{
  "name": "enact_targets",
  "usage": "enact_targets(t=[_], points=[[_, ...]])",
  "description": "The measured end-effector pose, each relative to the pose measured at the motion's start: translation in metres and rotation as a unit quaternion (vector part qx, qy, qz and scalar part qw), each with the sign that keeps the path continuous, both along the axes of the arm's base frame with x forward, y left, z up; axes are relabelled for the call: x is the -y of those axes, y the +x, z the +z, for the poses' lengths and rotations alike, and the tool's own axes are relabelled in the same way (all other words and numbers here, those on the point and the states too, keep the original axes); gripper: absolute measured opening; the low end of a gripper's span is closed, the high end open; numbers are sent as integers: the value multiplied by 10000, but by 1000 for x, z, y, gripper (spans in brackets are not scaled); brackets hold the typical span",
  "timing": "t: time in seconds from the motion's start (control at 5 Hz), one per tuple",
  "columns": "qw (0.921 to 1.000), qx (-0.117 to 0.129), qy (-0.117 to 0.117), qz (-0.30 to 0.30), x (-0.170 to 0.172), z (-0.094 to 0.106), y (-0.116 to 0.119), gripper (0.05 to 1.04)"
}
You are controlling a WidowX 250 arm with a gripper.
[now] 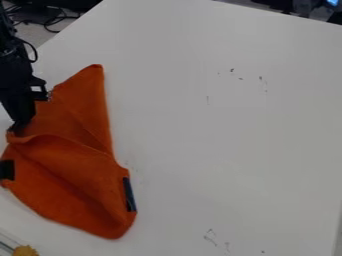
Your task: Unfold the cloth from bottom left to top right
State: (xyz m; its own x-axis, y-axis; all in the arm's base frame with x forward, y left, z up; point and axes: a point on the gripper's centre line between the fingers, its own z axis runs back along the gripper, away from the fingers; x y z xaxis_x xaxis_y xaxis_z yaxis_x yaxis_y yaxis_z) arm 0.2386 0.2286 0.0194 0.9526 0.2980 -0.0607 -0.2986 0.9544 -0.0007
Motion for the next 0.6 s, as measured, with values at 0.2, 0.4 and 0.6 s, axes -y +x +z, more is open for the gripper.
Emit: enact_targets(t=[0.2, 0.4, 0.6], points=[[9998, -24, 110, -180, 3, 5, 9, 60], [9994, -36, 181, -296, 11, 7, 18, 57], [9977, 218, 473, -439, 18, 27, 34, 57]])
